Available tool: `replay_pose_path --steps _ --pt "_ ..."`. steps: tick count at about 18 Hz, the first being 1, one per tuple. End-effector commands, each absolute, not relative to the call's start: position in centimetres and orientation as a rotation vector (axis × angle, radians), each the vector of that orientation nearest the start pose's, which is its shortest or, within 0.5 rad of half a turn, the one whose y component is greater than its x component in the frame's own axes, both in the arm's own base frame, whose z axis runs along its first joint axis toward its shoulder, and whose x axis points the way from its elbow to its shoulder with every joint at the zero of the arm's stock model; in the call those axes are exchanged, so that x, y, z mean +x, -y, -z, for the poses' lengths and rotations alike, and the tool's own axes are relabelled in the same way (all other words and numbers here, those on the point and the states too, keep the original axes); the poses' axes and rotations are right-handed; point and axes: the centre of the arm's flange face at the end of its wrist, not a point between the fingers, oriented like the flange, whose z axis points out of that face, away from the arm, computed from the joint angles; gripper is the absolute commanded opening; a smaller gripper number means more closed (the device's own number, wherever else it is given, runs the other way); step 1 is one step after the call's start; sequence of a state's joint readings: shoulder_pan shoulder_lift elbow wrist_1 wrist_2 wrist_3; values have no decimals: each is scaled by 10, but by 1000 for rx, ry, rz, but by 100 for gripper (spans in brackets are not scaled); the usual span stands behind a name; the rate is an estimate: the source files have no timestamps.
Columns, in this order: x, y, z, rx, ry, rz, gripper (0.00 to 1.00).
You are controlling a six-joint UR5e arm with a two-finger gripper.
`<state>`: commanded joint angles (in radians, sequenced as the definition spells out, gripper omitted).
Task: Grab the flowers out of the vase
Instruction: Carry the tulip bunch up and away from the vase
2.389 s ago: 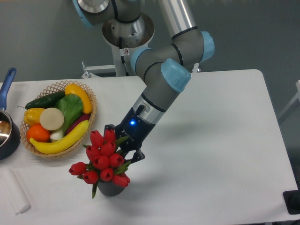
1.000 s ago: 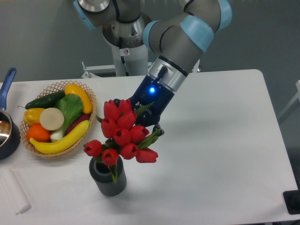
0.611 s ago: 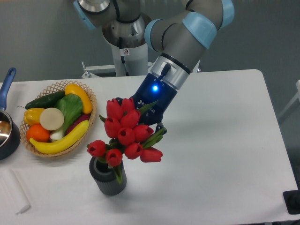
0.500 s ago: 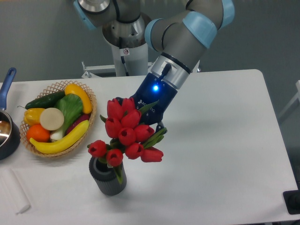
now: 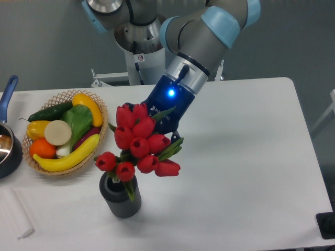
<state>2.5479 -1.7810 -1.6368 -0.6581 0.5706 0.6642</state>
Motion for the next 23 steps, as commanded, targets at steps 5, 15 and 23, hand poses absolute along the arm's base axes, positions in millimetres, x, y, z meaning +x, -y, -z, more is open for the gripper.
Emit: replay_pose_path --steps 5,15,23 --pt "-372 -497 -511 -2010 -4 234 30" --pt "-414 -466 -524 -1996 57 154 30" --pt "-472 -421 -504 -2007 1 -6 30"
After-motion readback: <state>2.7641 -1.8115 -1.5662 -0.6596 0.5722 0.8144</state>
